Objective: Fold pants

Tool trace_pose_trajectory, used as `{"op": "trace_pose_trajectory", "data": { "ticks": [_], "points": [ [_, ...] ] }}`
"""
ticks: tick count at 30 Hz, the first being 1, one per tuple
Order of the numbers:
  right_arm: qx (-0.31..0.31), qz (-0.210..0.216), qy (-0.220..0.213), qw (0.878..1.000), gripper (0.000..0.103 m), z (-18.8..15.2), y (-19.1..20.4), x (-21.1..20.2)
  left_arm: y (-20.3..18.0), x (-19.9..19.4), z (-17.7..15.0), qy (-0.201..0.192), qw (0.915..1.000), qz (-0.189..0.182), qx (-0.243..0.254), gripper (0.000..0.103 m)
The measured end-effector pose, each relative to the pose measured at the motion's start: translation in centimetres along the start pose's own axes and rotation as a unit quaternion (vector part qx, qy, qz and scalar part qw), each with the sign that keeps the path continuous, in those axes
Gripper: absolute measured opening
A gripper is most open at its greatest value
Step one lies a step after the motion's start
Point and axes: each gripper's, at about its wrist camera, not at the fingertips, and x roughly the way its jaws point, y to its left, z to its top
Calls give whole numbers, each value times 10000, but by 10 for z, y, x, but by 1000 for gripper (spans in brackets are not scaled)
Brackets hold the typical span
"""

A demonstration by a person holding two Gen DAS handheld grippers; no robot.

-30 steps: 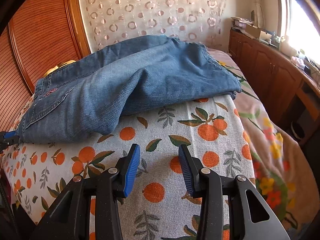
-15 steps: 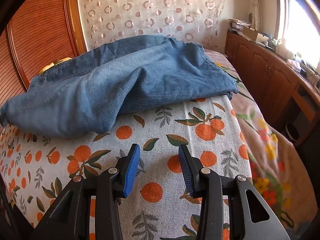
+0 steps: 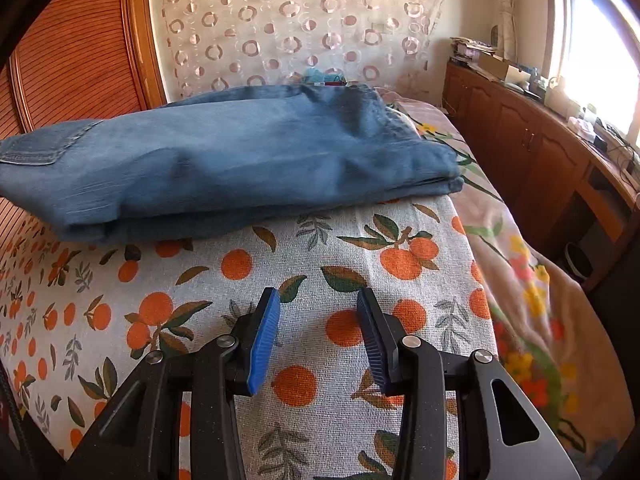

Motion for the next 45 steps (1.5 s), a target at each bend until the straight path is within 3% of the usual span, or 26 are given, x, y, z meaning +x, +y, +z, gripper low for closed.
{"op": "trace_pose_trajectory", "data": {
  "ticks": [5, 11, 18, 21, 31, 38, 45],
  "points": [
    [19, 11, -6, 10000, 42, 0, -1, 0, 29, 3, -7, 174, 9995, 134, -223, 12],
    [133, 102, -32, 9999, 42, -1, -6, 0, 21, 12, -33, 519, 9985, 156, 9, 20],
    [239, 253, -76, 9994, 42, 1, -11, -2, 27, 1, -60, 671, 9976, 165, -52, 36],
    [230, 158, -144, 9995, 42, 4, -17, -6, 29, -9, -66, 603, 9981, 105, -110, 52],
    [181, 257, -381, 9988, 42, 17, -21, -16, -17, -11, -62, 413, 9984, -304, 244, 52],
    [420, -25, -314, 9986, 42, 33, -53, 7, -65, 15, -59, 499, 9948, -751, 479, 52],
    [720, 344, -78, 9968, 42, 55, -73, 35, -97, 38, -58, 599, 9909, -1003, 663, 52]
  ]
}}
